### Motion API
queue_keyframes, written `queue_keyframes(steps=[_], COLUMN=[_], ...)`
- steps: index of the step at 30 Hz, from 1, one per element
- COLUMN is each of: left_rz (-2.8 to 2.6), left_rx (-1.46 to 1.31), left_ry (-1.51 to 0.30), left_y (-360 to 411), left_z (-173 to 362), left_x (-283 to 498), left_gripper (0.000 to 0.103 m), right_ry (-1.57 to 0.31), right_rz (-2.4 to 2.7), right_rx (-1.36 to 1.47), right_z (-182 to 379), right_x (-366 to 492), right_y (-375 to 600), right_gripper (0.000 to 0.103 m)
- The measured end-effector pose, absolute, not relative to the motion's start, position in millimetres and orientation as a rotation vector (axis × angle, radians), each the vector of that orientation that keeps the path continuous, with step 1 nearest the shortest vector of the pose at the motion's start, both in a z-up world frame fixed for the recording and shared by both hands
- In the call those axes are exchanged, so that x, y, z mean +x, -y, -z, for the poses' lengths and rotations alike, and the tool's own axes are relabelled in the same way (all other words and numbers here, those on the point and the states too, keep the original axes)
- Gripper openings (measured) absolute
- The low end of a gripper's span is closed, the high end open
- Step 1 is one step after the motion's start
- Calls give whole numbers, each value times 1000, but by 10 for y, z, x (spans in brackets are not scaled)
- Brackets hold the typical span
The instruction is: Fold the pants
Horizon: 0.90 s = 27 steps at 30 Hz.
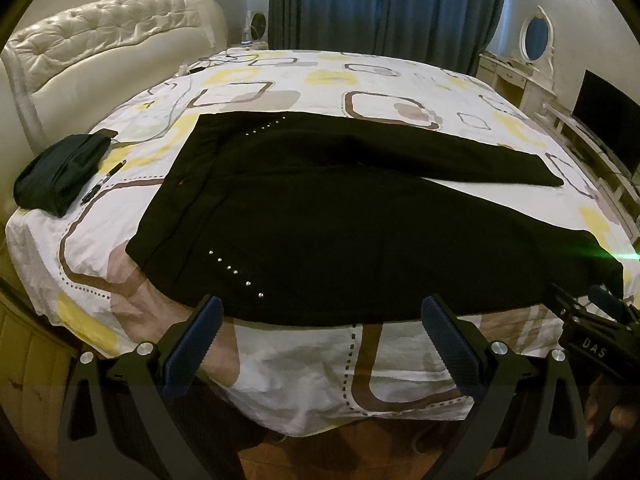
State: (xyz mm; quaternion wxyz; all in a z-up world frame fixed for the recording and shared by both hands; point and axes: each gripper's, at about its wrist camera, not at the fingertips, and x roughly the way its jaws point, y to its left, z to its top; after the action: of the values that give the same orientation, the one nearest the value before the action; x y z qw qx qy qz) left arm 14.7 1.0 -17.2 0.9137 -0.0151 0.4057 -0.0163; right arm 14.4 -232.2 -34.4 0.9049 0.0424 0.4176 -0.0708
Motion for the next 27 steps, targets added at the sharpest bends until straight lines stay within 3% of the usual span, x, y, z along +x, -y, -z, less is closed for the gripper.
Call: queue_keyframes(steps=[27], left_rz=[72], left_rx=[29], left_ry=[-829], left_y=[-210], left_z=[151], left_x=[631], left_gripper=[99], right_ry=[-907], right_rz=[83], right_rx=[70], right_z=[341], right_x=[506], right_y=[2307], right_gripper=[101])
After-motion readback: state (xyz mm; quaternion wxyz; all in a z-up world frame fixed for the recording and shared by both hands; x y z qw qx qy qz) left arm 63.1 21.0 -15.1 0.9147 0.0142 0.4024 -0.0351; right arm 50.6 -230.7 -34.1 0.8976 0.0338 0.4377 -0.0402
